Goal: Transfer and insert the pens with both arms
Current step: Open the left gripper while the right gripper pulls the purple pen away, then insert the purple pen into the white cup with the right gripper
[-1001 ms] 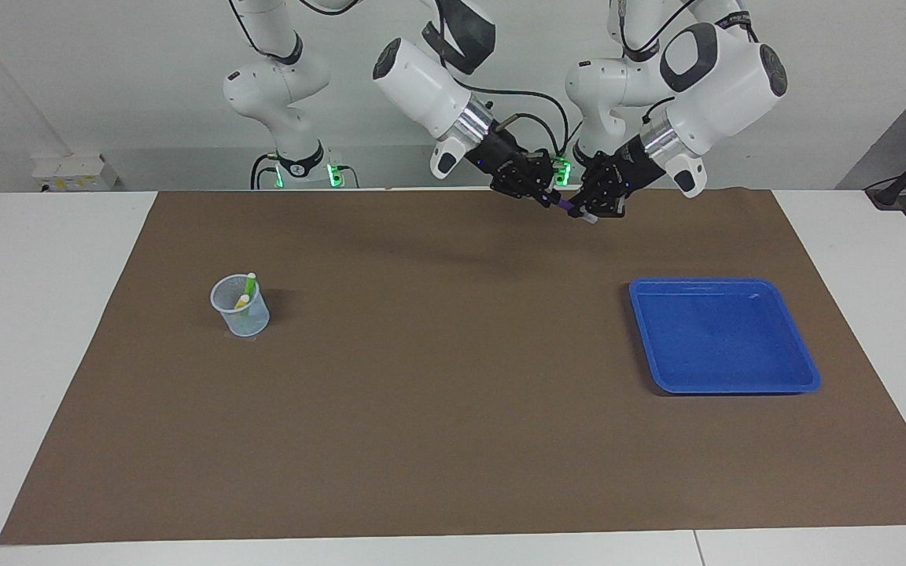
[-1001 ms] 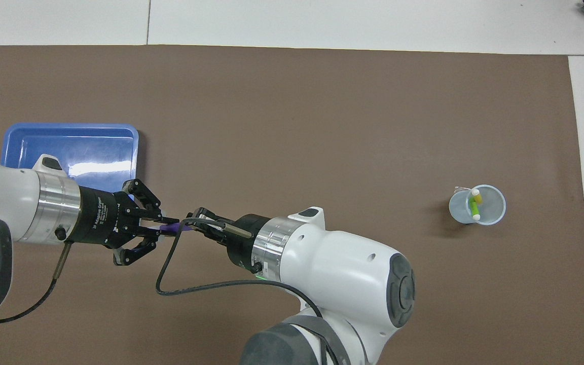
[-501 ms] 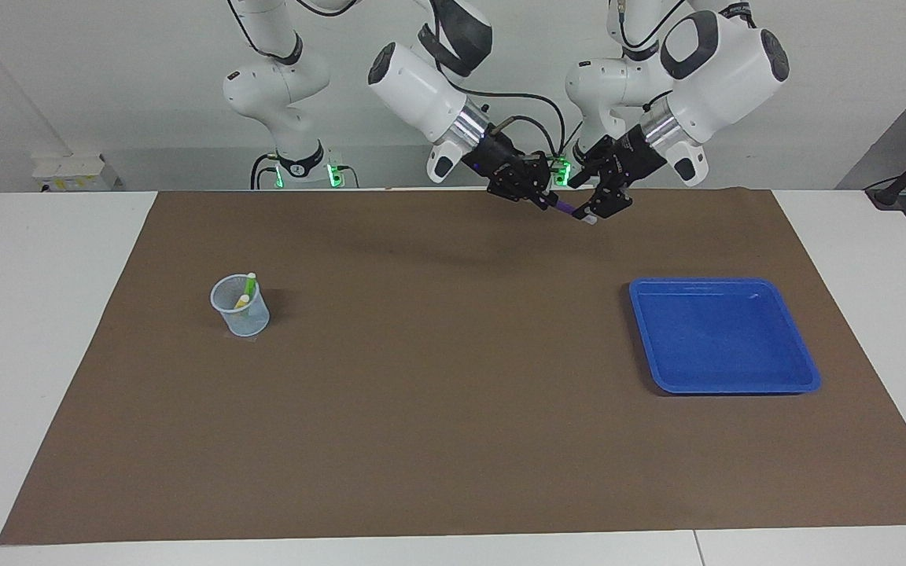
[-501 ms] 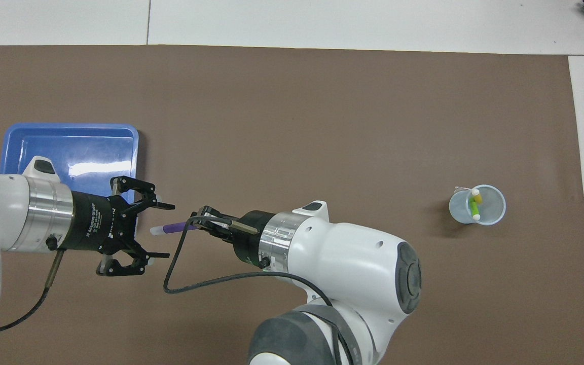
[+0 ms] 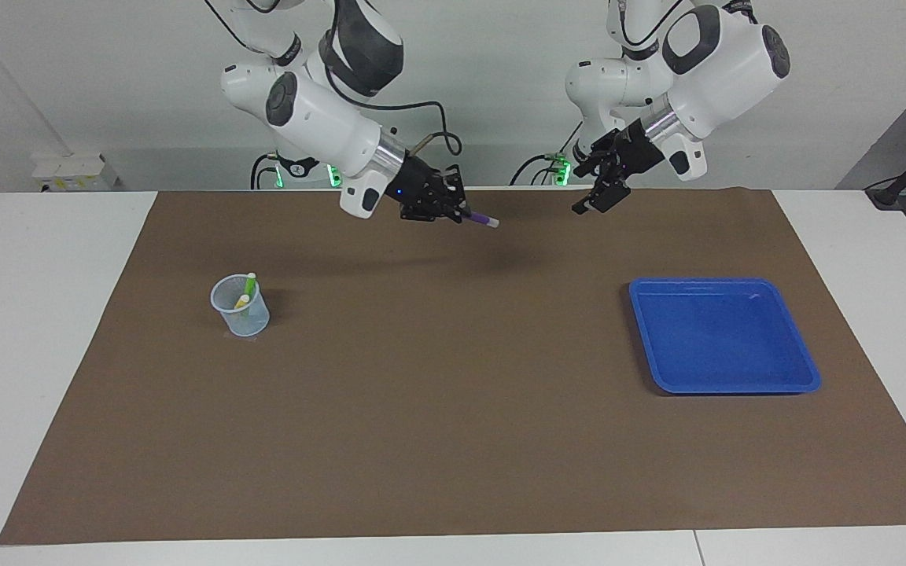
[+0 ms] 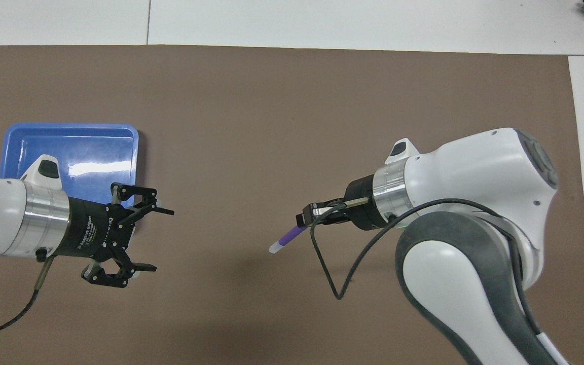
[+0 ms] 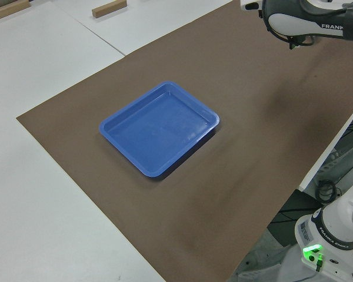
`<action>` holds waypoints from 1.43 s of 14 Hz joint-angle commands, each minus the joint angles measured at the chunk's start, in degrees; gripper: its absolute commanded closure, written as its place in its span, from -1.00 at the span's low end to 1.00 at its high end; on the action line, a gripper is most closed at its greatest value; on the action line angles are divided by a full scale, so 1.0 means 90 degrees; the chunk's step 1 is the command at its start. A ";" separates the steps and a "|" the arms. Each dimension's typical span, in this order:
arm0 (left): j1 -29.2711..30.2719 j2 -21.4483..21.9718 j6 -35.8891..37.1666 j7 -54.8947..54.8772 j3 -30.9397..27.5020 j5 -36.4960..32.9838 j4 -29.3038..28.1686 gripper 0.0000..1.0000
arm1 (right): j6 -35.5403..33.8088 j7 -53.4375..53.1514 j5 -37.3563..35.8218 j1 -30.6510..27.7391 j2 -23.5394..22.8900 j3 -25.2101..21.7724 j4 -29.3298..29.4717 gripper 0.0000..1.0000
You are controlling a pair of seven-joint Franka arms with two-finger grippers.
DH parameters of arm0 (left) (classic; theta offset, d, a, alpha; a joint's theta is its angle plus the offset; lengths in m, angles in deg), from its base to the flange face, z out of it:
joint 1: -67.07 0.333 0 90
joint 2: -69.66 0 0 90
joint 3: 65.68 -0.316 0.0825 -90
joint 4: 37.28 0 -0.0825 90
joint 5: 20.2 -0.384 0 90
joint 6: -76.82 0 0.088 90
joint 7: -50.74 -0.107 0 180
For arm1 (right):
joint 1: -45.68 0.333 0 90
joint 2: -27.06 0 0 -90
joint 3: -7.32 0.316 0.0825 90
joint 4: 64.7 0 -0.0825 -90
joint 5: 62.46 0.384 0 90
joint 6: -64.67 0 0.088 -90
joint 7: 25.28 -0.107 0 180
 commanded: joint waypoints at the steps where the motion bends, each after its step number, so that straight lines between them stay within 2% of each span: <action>1: 0.0231 0.0235 0.0477 -0.1395 -0.0012 -0.0506 -0.0174 -1.00 | -0.1093 0.1159 -0.0979 -0.0564 0.0303 0.0084 0.0042 1.00; 5: 0.0396 0.0274 0.0839 -0.3738 -0.0012 -0.1600 -0.0194 -1.00 | -0.2667 0.3599 -0.3164 -0.1317 0.0215 0.0094 0.0910 1.00; 7: 0.0776 0.0264 0.0927 -0.5115 -0.0012 -0.2011 -0.0145 -1.00 | -0.2554 0.5287 -0.4627 -0.1338 0.0215 0.0104 0.0980 1.00; 9: 0.1205 0.0225 0.0889 -0.6444 -0.0012 -0.2304 -0.0067 -1.00 | -0.1989 0.6471 -0.5403 -0.1358 0.0196 0.0094 0.0922 1.00; 12: 0.1655 0.0031 0.0791 -0.7531 -0.0012 -0.2822 0.0312 -1.00 | -0.0771 0.7392 -0.5816 -0.1484 0.0283 0.0094 0.0378 1.00; 13: 0.1802 -0.0077 0.0781 -0.7640 -0.0012 -0.2901 0.0536 -1.00 | -0.0272 0.7579 -0.5836 -0.1601 0.0313 0.0094 0.0104 1.00; 14: 0.1823 -0.0165 0.0791 -0.7651 -0.0012 -0.3085 0.0780 -1.00 | -0.0093 0.7571 -0.5826 -0.1737 0.0313 0.0104 -0.0053 1.00; 16: 0.1804 -0.0321 0.0820 -0.7622 -0.0012 -0.3291 0.1182 -1.00 | -0.0082 0.7493 -0.5748 -0.1845 0.0352 0.0094 -0.0356 1.00; 20: 0.1726 -0.0322 0.0382 -0.7583 -0.0002 -0.3321 0.1242 -1.00 | -0.0043 0.7454 -0.5729 -0.2139 0.0596 0.0094 -0.0942 1.00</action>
